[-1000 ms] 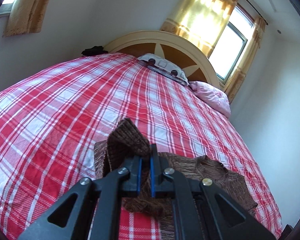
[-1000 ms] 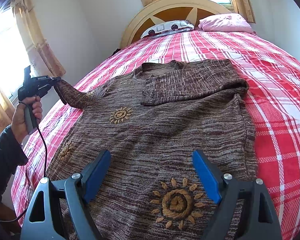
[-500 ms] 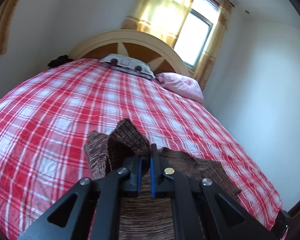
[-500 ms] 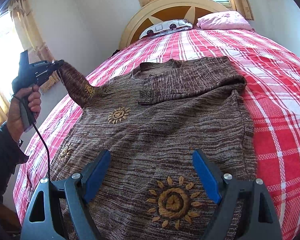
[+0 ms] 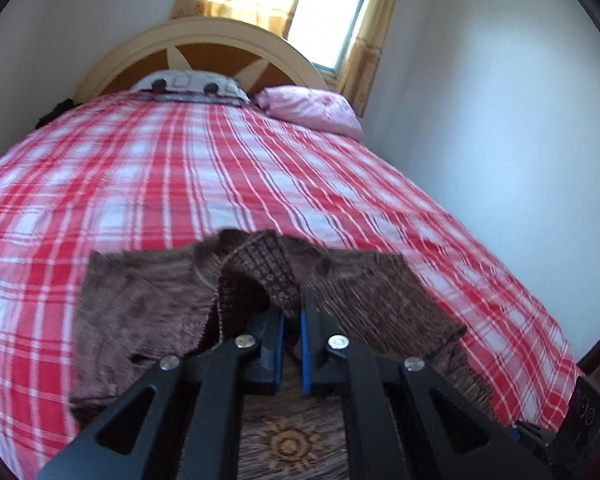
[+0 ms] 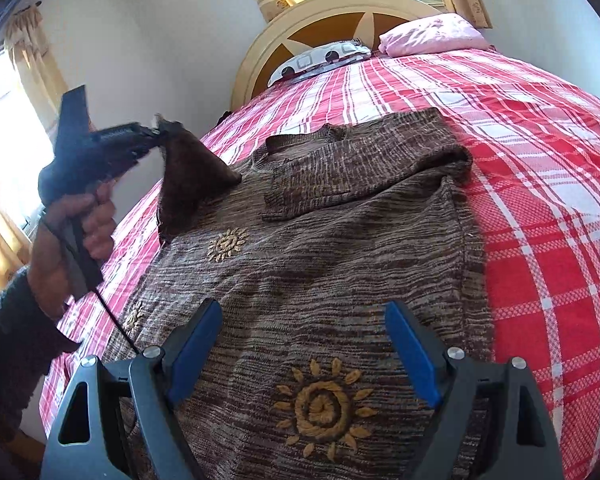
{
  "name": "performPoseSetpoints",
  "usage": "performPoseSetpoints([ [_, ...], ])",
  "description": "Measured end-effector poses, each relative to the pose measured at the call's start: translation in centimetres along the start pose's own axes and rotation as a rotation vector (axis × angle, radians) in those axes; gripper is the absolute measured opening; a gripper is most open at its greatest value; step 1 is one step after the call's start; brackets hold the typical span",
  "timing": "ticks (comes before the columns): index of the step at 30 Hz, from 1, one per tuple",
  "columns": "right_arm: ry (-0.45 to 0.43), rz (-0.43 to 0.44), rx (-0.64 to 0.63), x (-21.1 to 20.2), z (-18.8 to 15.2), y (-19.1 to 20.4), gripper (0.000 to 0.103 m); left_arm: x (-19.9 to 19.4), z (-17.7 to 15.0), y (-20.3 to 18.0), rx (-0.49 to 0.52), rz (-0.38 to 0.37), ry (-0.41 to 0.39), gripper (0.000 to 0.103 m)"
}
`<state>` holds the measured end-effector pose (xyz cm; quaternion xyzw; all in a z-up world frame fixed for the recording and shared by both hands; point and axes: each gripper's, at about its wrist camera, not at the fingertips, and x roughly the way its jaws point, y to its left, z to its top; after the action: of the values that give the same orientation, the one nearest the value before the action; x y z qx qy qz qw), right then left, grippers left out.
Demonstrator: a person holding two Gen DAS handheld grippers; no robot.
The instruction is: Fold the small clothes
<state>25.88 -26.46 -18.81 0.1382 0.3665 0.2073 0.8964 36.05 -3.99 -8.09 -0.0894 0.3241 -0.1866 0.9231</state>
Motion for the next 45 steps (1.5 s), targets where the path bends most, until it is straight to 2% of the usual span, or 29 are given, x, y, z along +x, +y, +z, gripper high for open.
performPoseSetpoints([
  [5, -0.006, -0.005, 0.013, 0.0, 0.1, -0.3, 0.084, 3.6, -3.3, -3.8, 0.092, -0.037, 0.099, 0.007],
  [7, -0.006, -0.007, 0.015, 0.1, 0.0, -0.5, 0.084, 4.6, -4.3, -4.8, 0.138, -0.023, 0.15, 0.014],
  [10, -0.005, -0.013, 0.017, 0.2, -0.1, -0.7, 0.084, 4.3, -5.3, -6.1, 0.245, -0.013, 0.162, 0.035],
  [11, -0.005, -0.015, 0.018, 0.3, -0.1, -0.9, 0.084, 3.7, -5.5, -6.3, 0.27, -0.005, 0.148, 0.05],
  [12, -0.005, -0.018, 0.02, 0.3, -0.1, -1.0, 0.084, 2.7, -5.5, -6.3, 0.294, 0.007, 0.127, 0.069],
  [14, -0.01, -0.022, 0.024, 0.4, 0.0, -1.2, 0.084, 0.6, -5.5, -5.5, 0.312, 0.054, 0.064, 0.086],
  [16, -0.011, -0.024, 0.022, 0.4, 0.0, -1.2, 0.084, -1.2, -5.3, -3.7, 0.32, 0.123, 0.009, 0.095],
  [17, -0.01, -0.029, 0.016, 0.4, 0.0, -1.2, 0.084, -1.9, -5.2, -1.9, 0.319, 0.21, -0.008, 0.098],
  [20, -0.005, -0.051, -0.014, 0.3, 0.6, -0.6, 0.084, -1.9, -4.7, 3.4, 0.252, 0.383, 0.011, 0.098],
  [22, 0.001, -0.064, -0.063, 0.5, 1.5, 0.4, 0.084, -0.9, -4.7, 7.2, 0.175, 0.485, 0.077, 0.098],
  [24, 0.014, -0.089, -0.145, 1.2, 2.9, 2.3, 0.084, 0.5, -4.9, 11.3, 0.054, 0.558, 0.174, 0.098],
  [25, 0.027, -0.101, -0.188, 1.9, 3.6, 3.3, 0.084, 0.8, -5.0, 12.3, 0.004, 0.561, 0.203, 0.098],
  [26, 0.039, -0.119, -0.232, 2.7, 4.4, 4.4, 0.084, 0.9, -5.1, 13.4, -0.059, 0.509, 0.22, 0.098],
  [29, 0.062, -0.145, -0.347, 6.1, 7.4, 8.3, 0.084, 1.0, -5.5, 14.4, -0.115, 0.448, 0.229, 0.103],
  [34, 0.11, -0.175, -0.433, 13.1, 10.5, 12.7, 0.084, 0.1, -6.0, 14.3, -0.113, 0.432, 0.205, 0.103],
  [37, 0.157, -0.212, -0.476, 17.6, 11.1, 14.5, 0.084, 0.1, -6.2, 14.3, -0.118, 0.428, 0.205, 0.103],
  [42, 0.268, -0.261, -0.507, 22.5, 10.4, 14.4, 0.084, 0.4, -6.0, 14.5, -0.118, 0.416, 0.202, 0.103],
  [45, 0.242, -0.346, -0.491, 22.0, 11.5, 12.1, 0.084, 0.4, -6.0, 14.6, -0.125, 0.408, 0.201, 0.103],
])
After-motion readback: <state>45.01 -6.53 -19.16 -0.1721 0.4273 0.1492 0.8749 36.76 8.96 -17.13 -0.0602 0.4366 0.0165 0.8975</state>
